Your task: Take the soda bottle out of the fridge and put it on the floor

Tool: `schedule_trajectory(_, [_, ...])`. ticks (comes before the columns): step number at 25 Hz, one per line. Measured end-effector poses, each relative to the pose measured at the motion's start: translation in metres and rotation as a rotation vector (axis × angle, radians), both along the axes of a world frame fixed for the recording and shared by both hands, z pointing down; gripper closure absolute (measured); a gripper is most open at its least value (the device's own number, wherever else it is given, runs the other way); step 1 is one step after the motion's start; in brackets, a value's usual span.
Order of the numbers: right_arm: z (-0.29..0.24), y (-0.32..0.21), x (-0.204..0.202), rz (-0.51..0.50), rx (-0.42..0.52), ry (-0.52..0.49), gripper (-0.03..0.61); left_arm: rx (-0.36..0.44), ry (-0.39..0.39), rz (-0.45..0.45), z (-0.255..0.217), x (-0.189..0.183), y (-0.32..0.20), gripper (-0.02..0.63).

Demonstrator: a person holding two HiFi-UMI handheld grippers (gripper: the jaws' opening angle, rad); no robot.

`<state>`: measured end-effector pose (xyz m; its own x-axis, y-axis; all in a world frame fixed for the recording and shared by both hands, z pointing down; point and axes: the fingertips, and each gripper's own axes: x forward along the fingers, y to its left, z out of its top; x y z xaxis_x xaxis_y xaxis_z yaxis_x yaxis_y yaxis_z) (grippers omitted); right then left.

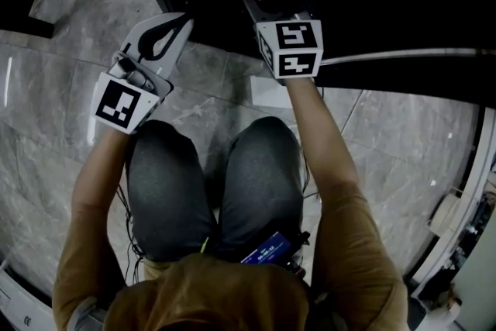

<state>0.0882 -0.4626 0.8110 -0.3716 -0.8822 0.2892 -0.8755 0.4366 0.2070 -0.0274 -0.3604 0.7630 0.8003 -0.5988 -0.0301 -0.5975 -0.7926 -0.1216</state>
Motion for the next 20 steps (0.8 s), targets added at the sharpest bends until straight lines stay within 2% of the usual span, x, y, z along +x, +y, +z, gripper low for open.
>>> schedule_trajectory(7, [0.006,-0.008,-0.007,-0.02,-0.004,0.004,0.265,0.016,0.014,0.0,0.005,0.001,0.002,0.612])
schedule_trajectory(14, [0.012,-0.008,-0.007,-0.014,0.005,0.005,0.267,-0.015,0.024,-0.022,0.015,-0.013,0.004,0.612])
schedule_trajectory(20, [0.011,-0.008,-0.005,-0.009,-0.008,-0.019,0.276,-0.029,0.026,-0.037,0.012,-0.012,0.006,0.612])
